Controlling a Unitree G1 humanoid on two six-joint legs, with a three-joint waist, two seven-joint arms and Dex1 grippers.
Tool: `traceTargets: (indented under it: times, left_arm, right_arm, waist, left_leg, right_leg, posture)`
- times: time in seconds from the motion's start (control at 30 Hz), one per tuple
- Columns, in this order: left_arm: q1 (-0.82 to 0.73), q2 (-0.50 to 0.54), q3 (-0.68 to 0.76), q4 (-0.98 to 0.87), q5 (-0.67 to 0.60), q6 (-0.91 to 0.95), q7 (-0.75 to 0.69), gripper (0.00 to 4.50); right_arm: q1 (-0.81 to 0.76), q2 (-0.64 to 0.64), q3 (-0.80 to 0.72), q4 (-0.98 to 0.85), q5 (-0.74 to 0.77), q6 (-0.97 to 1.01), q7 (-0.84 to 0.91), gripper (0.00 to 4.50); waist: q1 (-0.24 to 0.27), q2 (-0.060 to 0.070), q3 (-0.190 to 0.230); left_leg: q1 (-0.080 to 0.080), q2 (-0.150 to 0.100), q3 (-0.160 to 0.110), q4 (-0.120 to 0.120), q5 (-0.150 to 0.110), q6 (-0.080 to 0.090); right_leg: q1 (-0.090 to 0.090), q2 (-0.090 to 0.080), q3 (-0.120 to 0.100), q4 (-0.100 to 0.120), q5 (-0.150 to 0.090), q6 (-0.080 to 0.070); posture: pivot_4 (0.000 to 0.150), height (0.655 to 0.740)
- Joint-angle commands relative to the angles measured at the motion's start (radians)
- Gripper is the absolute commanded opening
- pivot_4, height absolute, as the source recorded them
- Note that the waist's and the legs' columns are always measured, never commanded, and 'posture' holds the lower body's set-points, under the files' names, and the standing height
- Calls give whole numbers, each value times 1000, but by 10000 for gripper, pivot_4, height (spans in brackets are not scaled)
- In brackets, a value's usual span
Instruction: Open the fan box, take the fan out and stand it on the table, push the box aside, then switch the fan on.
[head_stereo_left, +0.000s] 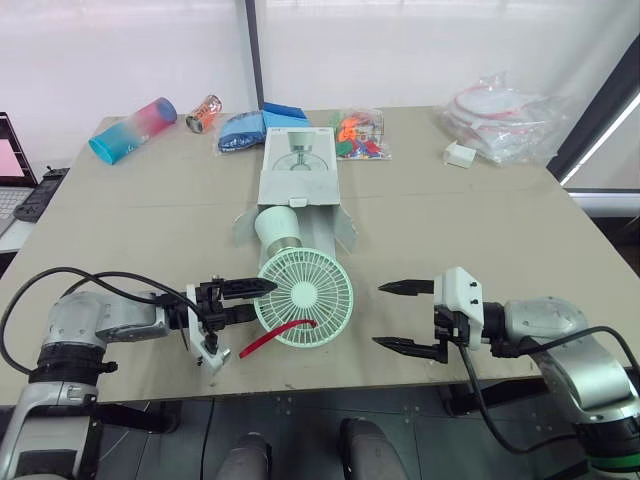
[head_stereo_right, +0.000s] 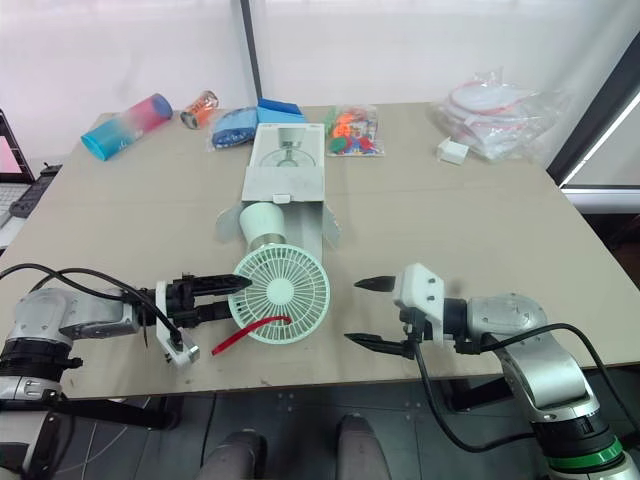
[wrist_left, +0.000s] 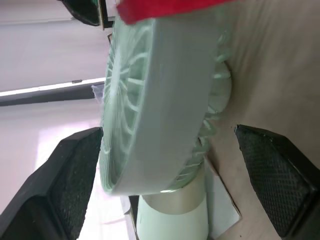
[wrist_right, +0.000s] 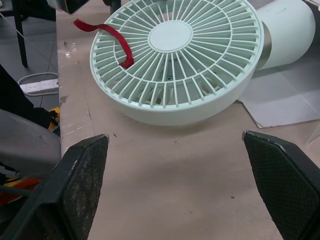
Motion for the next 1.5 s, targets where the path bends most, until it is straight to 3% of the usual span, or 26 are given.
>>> traceTargets:
  times: [0.03,0.23,0.27,0.3,0.43,0.5,0.83,1.17,1.5]
  left_arm:
    - [-33,46,-139,-35,93,142,245,45000]
    - [-85,88,-332,-16,114,295,436,45000]
    - [-91,93,-351,-13,109,311,449,39470]
    - [-97,96,-369,-10,102,328,459,38323]
    - [-110,104,-418,-10,75,373,481,23799]
    - [-114,109,-440,-11,63,388,484,19447]
    - [-90,153,-502,-28,-50,381,452,19443]
    - [10,254,-407,-69,-533,167,219,19443]
    - [190,353,-323,-213,-995,189,-111,19443]
  right_arm:
    - [1,1,-15,-44,15,-4,-10,43780]
    - [4,2,-11,-50,13,-2,-21,43780]
    - [3,2,-10,-50,12,-3,-22,45000]
    - [3,2,-10,-49,11,-3,-23,45000]
    - [1,3,-7,-48,9,-3,-25,45000]
    - [2,2,-8,-48,10,-3,-23,45000]
    - [-1,4,2,-40,2,-7,-21,45000]
    - [-4,7,4,-32,0,-17,-23,45000]
    - [-24,24,26,-3,-13,-41,-16,45000]
  waist:
    - [1,0,0]
    - [3,0,0]
    - [3,0,0]
    - [3,0,0]
    - [6,0,0]
    - [7,0,0]
    - [7,0,0]
    - [7,0,0]
    - [7,0,0]
  left_leg:
    - [0,0,0,0,0,0]
    - [-1,0,0,0,0,0]
    - [-1,0,0,0,0,0]
    - [-1,0,0,0,0,0]
    - [-1,0,0,0,0,0]
    - [-1,0,0,1,0,0]
    - [-1,0,0,1,0,0]
    - [-2,0,0,2,0,0]
    - [-1,0,0,2,-1,1]
  right_leg:
    - [0,0,0,0,0,0]
    - [0,0,0,0,0,1]
    - [0,0,0,0,0,1]
    - [0,0,0,0,0,1]
    - [0,0,0,0,0,1]
    - [0,0,0,0,0,1]
    - [0,0,0,0,0,1]
    - [0,0,0,1,0,1]
    - [0,0,0,1,0,0]
  posture:
    - [1500,7400]
    - [1500,7400]
    - [1500,7400]
    - [1500,7400]
    - [1500,7400]
    - [1500,7400]
    - [1500,7400]
    - [1500,7400]
    - [1500,7400]
